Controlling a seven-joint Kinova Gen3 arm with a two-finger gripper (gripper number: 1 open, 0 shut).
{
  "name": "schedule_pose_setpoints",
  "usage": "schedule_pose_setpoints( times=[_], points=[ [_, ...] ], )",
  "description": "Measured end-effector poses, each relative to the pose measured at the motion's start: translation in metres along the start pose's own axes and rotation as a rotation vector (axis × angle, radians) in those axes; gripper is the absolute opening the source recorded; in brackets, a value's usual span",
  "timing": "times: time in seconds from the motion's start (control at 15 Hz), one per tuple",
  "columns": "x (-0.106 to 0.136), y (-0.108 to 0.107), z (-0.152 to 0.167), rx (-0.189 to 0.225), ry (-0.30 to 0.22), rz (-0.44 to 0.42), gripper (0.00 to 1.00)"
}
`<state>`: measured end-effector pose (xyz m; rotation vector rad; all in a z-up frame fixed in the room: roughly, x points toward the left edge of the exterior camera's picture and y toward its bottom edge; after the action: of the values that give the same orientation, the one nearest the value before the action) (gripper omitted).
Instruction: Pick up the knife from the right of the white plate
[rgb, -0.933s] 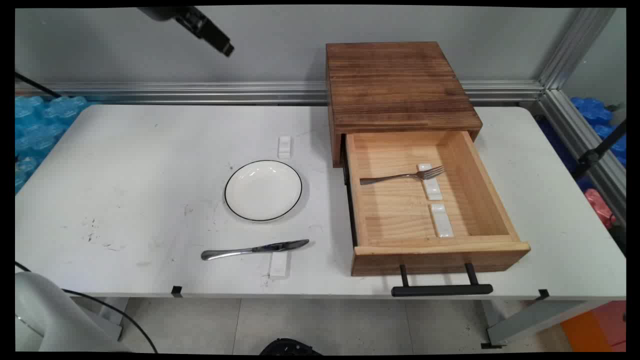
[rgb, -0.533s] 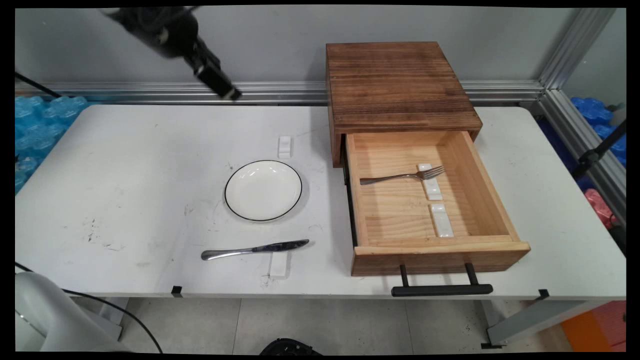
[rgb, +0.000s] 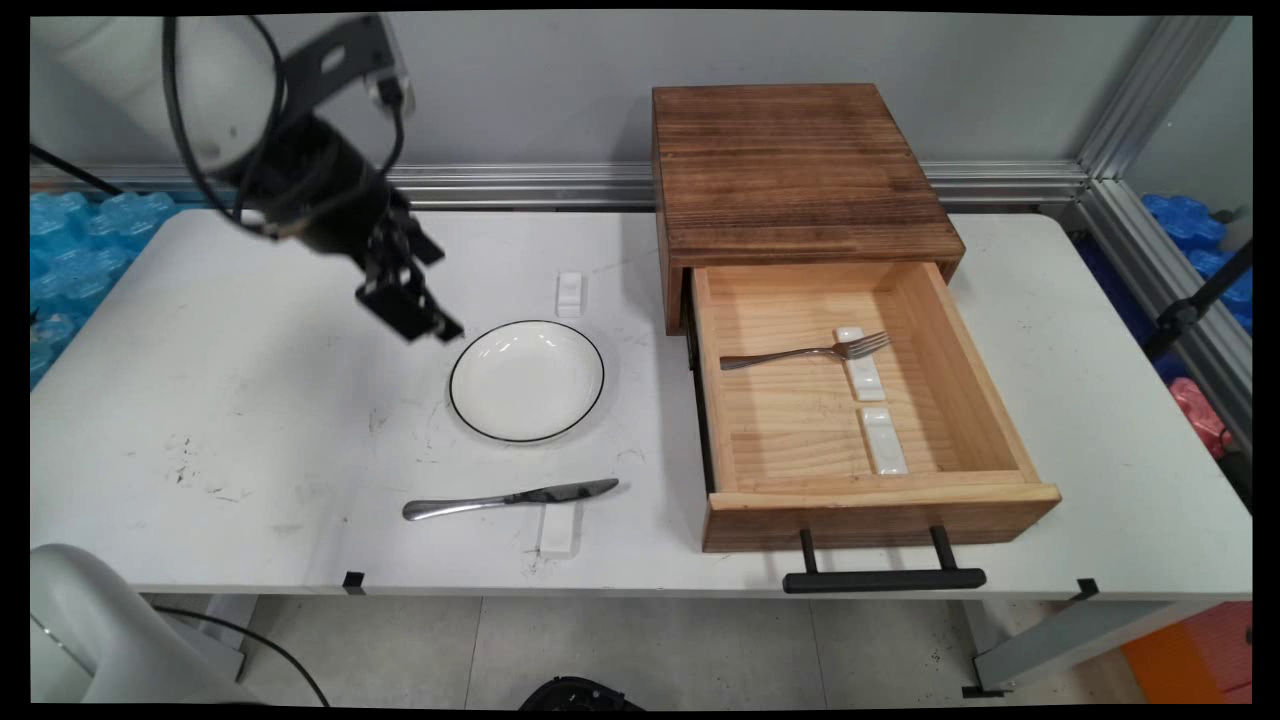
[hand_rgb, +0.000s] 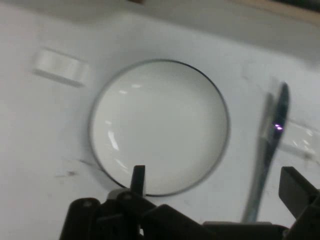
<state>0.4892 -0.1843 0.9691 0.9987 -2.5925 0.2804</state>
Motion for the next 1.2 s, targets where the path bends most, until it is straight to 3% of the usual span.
schedule_pose_setpoints(
  times=[0.47, 1.2],
  points=[
    [-0.027, 0.035, 0.056, -0.107, -0.045, 0.132, 1.00],
    [-0.050, 0.064, 0.132, -0.153, -0.097, 0.222, 1.00]
  ],
)
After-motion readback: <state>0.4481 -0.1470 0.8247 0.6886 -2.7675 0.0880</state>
